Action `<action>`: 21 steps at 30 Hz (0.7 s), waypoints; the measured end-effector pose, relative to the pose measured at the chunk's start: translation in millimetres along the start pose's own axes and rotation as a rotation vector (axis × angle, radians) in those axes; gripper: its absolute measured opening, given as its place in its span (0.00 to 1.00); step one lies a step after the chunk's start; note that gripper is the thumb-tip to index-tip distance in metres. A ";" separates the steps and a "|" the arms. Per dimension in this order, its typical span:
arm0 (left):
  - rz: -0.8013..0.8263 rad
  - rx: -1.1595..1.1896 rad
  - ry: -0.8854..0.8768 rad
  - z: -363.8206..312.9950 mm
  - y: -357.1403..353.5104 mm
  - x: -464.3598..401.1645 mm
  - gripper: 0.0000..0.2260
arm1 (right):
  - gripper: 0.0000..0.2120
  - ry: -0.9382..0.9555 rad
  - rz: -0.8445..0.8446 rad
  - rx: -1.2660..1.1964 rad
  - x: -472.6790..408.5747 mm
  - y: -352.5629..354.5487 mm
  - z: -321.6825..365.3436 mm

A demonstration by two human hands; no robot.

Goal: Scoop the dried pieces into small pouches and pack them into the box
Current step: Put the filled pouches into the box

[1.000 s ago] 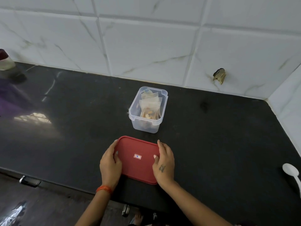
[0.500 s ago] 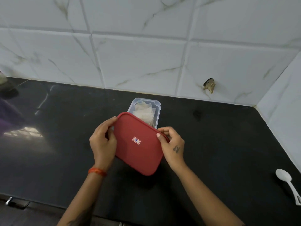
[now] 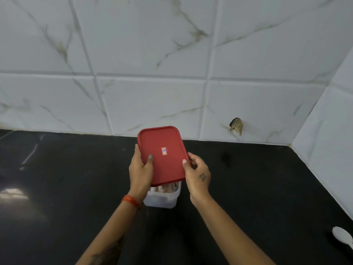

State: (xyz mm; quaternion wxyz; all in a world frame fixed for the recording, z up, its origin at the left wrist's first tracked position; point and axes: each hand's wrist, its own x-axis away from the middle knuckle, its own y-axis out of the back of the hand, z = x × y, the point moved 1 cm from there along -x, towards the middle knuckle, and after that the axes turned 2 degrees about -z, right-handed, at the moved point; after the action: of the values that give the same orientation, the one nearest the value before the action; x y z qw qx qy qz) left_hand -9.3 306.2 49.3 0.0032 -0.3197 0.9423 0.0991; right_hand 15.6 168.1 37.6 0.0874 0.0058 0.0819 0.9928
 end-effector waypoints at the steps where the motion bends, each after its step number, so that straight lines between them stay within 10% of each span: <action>1: 0.042 -0.003 0.014 -1.0 0.4 -10.1 0.24 | 0.15 0.009 0.011 0.092 -3.9 0.2 0.0; 11: 0.279 -0.106 0.217 39.6 2.2 -61.2 0.22 | 0.09 -0.094 0.036 0.315 -11.9 -17.7 -29.2; 21: 0.342 -0.059 0.244 47.6 10.9 -51.9 0.20 | 0.23 -0.118 0.128 0.316 3.2 -16.4 -35.5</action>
State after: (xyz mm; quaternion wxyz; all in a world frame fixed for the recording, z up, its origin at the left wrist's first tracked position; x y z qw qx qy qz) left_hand 22.6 354.9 8.2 -0.1372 -0.1648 0.9729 0.0862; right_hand 14.3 178.8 -0.1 0.0265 0.0828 0.2311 0.9690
